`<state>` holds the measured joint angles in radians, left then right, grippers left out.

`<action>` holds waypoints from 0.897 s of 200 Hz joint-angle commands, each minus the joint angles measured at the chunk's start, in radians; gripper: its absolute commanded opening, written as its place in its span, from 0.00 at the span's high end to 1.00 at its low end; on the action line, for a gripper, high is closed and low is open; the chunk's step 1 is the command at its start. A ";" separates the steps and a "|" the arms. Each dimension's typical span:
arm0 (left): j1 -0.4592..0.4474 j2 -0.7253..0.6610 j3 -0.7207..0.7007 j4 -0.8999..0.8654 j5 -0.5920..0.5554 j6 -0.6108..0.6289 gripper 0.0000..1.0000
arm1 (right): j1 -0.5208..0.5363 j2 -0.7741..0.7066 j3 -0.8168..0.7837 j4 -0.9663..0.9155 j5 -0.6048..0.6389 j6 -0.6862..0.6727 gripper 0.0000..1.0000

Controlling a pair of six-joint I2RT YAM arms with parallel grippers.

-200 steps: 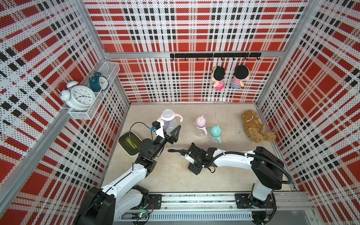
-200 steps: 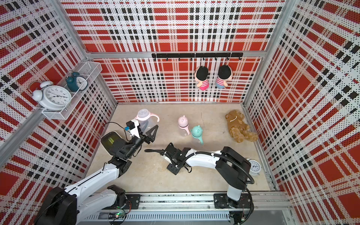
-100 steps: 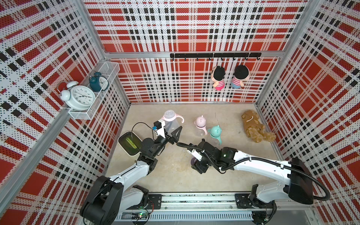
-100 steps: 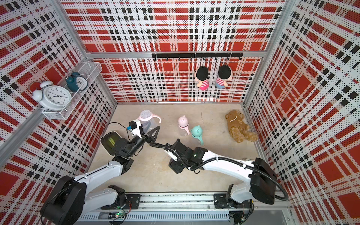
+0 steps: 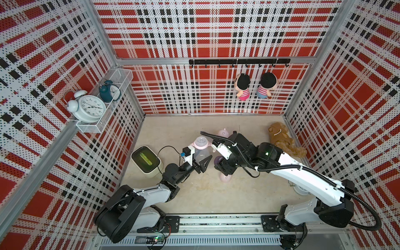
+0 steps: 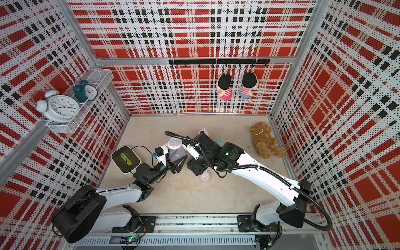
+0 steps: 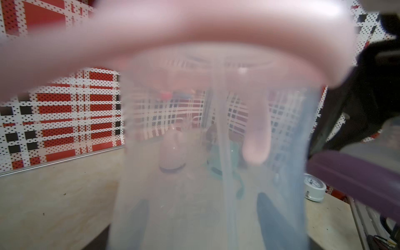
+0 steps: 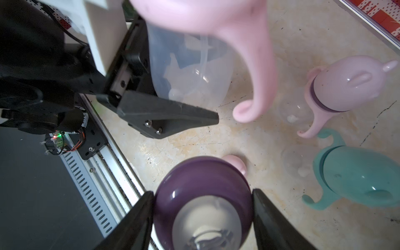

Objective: Assemble the baby bottles
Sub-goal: Pick up the nipple from the center of the board, then close the nipple on the baby bottle.

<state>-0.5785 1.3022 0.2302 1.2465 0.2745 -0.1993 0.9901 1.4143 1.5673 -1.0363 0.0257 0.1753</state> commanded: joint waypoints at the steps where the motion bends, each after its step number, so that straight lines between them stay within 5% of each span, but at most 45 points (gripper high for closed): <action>1: -0.028 0.038 -0.035 0.165 -0.025 0.031 1.00 | -0.008 0.027 0.097 -0.138 -0.006 -0.011 0.39; 58: -0.082 0.166 -0.098 0.355 -0.023 0.032 1.00 | -0.015 0.103 0.254 -0.232 0.029 -0.030 0.38; 179: -0.203 0.293 -0.108 0.325 -0.146 0.161 1.00 | -0.015 0.237 0.363 -0.264 -0.026 -0.032 0.38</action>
<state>-0.7628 1.5764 0.1181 1.5330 0.1635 -0.0803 0.9794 1.6302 1.8977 -1.2785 0.0189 0.1543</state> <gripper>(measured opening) 0.800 0.686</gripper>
